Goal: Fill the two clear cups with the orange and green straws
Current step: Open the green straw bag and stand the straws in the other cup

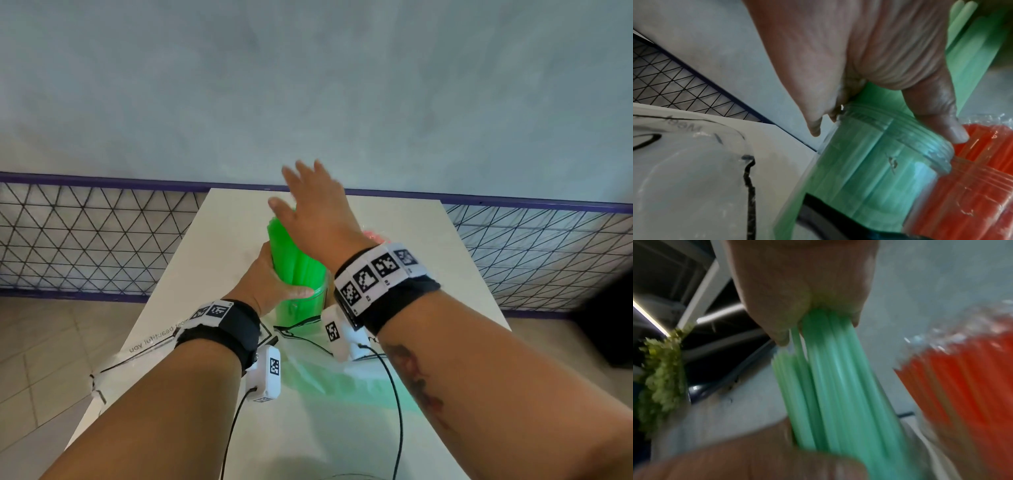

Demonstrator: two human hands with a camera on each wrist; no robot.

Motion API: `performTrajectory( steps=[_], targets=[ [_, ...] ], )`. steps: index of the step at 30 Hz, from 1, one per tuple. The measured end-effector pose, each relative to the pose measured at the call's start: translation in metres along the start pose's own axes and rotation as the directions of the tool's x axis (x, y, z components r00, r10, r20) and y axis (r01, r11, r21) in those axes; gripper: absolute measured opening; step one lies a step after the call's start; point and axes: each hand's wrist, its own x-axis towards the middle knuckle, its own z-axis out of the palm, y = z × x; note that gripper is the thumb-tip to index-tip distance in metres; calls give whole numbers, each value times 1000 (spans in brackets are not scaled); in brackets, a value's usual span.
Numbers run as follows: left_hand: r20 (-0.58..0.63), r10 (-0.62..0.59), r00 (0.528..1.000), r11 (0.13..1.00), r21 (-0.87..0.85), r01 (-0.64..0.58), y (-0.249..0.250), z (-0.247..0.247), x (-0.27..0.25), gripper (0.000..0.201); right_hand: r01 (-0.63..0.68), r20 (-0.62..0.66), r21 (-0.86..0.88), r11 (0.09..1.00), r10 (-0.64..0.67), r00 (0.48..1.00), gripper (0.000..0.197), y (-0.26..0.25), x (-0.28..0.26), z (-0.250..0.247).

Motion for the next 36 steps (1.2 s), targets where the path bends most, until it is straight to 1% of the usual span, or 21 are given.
performTrajectory(
  steps=[2, 4, 8, 10, 12, 14, 16, 17, 20, 22, 24, 25, 26, 27, 28, 29, 30, 31, 33, 34, 36],
  targets=[
    [16, -7, 1000, 1000, -6, 7, 3, -1, 1, 109, 12, 210, -65, 998, 2, 978, 62, 4, -7, 15],
    [29, -8, 1000, 1000, -4, 9, 4, -2, 2, 111, 43, 279, -46, 998, -28, 960, 66, 6, -12, 17],
    [32, 6, 999, 999, 49, -8, 3, 0, 2, 111, 44, 117, -76, 996, -35, 993, 78, 8, -17, 9],
    [21, -35, 999, 994, 104, 33, 1, -2, 2, 105, 10, 170, -68, 998, 1, 985, 81, 8, -21, 13],
    [10, -76, 997, 979, 188, 72, 1, -4, 3, 119, 13, 264, -63, 998, 4, 965, 83, 9, -22, 16],
    [11, -60, 998, 981, 188, 57, -1, -5, 3, 125, 25, 253, -29, 999, -17, 967, 83, 8, -22, 13],
    [11, -41, 999, 983, 177, 38, 1, -2, 2, 116, 24, 170, -22, 999, -20, 985, 83, 8, -24, 11],
    [-5, -37, 999, 980, 195, 38, 1, -1, 2, 108, 23, 176, -36, 999, -17, 984, 82, 7, -25, 11],
    [-54, -85, 995, 952, 289, 98, 1, 0, 3, 84, 18, 301, -67, 998, 3, 954, 84, 7, -28, 12],
    [-57, -101, 993, 916, 384, 115, -2, 1, 10, 98, 2, 324, -54, 999, 16, 946, 84, 6, -28, 8],
    [-71, -109, 992, 936, 329, 126, -8, -1, 14, 114, -1, 244, -24, 1000, 7, 970, 83, 3, -32, 1],
    [-85, -121, 989, 939, 312, 142, -15, -5, 16, 119, 12, 156, 7, 1000, -13, 988, 78, 1, -37, -3],
    [-94, -141, 985, 935, 314, 164, -23, -10, 17, 121, 55, 30, 58, 997, -57, 998, 65, -1, -44, -5],
    [-109, -168, 980, 912, 361, 196, -26, -15, 15, 118, 140, -122, 114, 983, -126, 985, 46, -4, -55, -5],
    [-115, -217, 969, 879, 410, 245, -20, -17, 10, 110, 239, -250, 144, 960, -199, 948, 27, -5, -67, -4],
    [-133, -260, 956, 842, 453, 292, -9, -20, 2, 97, 319, -319, 141, 937, -262, 911, 18, -6, -79, -2],
    [-135, -314, 940, 804, 488, 339, 0, -22, -7, 84, 357, -313, 123, 926, -305, 900, 19, -6, -92, 4],
    [-124, -400, 908, 766, 499, 406, 5, -23, -12, 76, 357, -220, 105, 928, -328, 919, 22, -6, -104, 9],
    [-20, -595, 804, 687, 506, 521, 10, -21, -22, 83, 320, 56, 19, 947, -320, 946, 19, 1, -122, 26],
    [23, -668, 744, 643, 522, 561, 11, -19, -26, 85, 303, 192, -47, 952, -289, 938, 15, 7, -129, 38],
    [26, -753, 657, 573, 518, 636, 7, -16, -32, 73, 220, 378, -145, 965, -151, 913, 10, 19, -140, 57]
  ],
)
